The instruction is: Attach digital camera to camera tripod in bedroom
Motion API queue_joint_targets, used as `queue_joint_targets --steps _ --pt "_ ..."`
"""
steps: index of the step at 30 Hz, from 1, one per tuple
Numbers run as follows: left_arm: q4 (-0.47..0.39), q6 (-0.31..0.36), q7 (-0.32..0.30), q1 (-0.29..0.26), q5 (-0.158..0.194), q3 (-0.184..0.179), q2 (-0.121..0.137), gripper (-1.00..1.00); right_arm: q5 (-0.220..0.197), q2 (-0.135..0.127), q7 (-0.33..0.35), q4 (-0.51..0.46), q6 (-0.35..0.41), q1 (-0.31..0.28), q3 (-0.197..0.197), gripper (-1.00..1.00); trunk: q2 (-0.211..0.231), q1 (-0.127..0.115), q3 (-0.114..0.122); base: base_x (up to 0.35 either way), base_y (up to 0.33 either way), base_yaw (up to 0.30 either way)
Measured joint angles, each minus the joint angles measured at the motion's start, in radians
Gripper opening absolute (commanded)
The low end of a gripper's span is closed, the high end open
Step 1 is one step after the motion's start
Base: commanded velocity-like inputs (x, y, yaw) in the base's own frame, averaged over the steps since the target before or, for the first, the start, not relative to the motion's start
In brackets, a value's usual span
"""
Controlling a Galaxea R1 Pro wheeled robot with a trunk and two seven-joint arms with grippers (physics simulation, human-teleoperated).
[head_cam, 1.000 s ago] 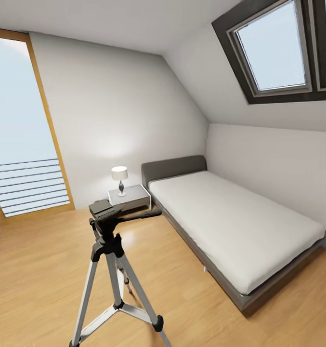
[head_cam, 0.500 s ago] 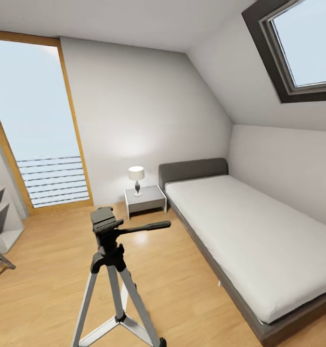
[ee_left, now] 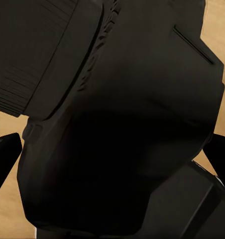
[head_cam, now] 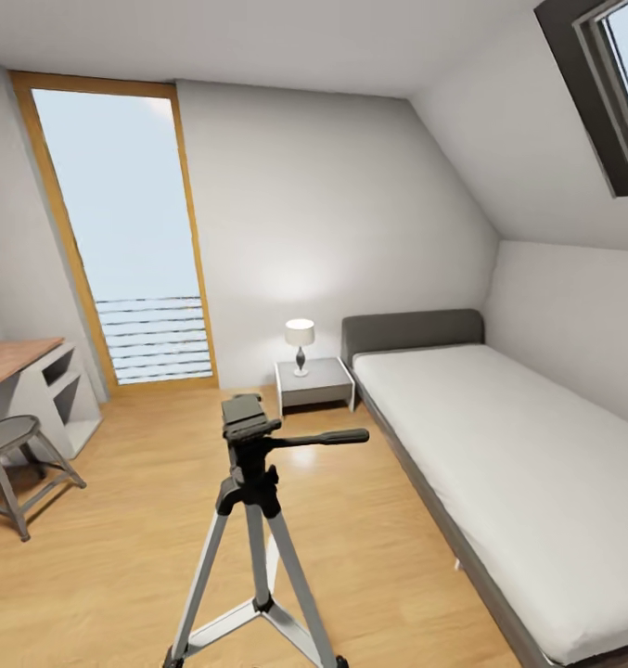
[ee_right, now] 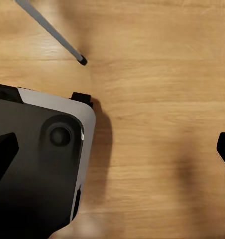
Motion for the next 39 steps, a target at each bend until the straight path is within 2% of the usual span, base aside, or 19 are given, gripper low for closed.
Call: queue_joint_targets --steps 5,12,26,39 --pt "0.000 0.000 0.000 0.000 0.000 0.000 0.000 -1.00 0.000 0.000 0.000 0.000 0.000 0.000 0.000 1.00 0.000 0.000 0.000 0.000 -0.002 0.283" --pt "0.000 0.000 0.000 0.000 -0.001 -0.001 0.000 -1.00 0.000 0.000 0.000 0.000 0.001 0.000 0.000 1.00 0.000 0.000 0.000 0.000 -0.212 0.223" --pt "0.002 0.000 -0.001 0.000 -0.007 -0.004 -0.002 -1.00 0.002 -0.006 0.001 0.000 0.004 0.000 0.001 1.00 0.000 0.000 0.000 -0.002 -0.035 0.019" --pt "0.002 0.000 -0.001 0.000 -0.008 -0.004 -0.003 -1.00 0.002 -0.007 0.001 0.000 0.006 0.000 0.002 1.00 0.000 0.000 0.000 -0.097 -0.207 0.000"
